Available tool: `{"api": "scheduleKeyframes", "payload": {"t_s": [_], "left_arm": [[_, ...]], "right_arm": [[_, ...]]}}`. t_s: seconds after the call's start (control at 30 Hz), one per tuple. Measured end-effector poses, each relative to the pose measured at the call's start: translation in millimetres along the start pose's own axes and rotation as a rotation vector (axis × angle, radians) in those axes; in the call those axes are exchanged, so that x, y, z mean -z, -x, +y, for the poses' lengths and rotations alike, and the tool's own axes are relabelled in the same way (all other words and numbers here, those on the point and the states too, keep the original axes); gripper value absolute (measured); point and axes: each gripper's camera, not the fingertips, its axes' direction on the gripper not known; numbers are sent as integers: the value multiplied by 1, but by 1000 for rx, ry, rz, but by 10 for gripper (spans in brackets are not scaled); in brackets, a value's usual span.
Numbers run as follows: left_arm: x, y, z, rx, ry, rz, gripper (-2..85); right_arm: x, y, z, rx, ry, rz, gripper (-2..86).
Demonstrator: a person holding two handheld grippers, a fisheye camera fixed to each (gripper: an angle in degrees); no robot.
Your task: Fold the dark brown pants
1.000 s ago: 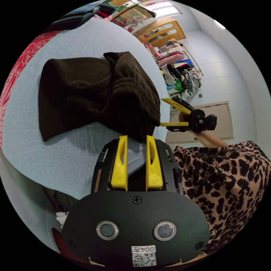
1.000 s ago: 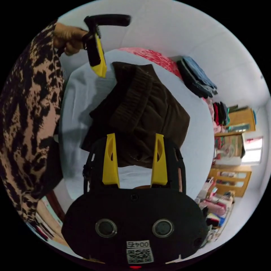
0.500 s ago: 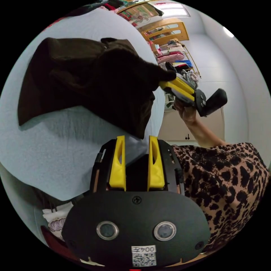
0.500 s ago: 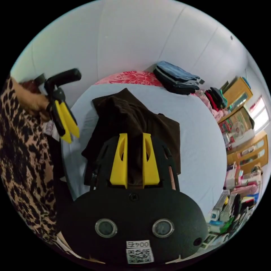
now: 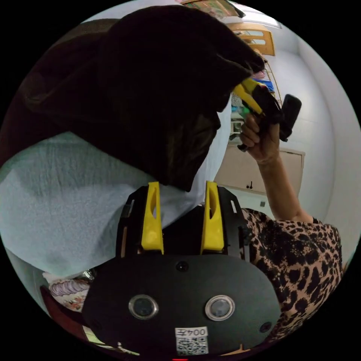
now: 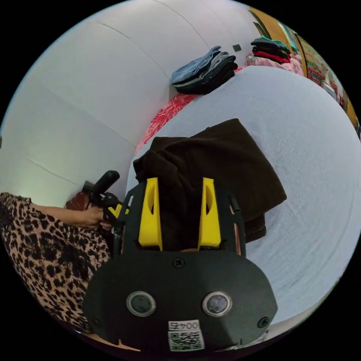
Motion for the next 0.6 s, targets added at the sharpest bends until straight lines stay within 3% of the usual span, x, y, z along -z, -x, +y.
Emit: {"api": "scheduleKeyframes", "payload": {"t_s": [0.3, 0.6], "left_arm": [[-14, 2, -10, 67, -56, 1, 114], [7, -46, 19, 0, -42, -163, 58]], "right_arm": [[8, 47, -16, 385, 162, 271, 168], [28, 40, -36, 389, 143, 240, 179]]}}
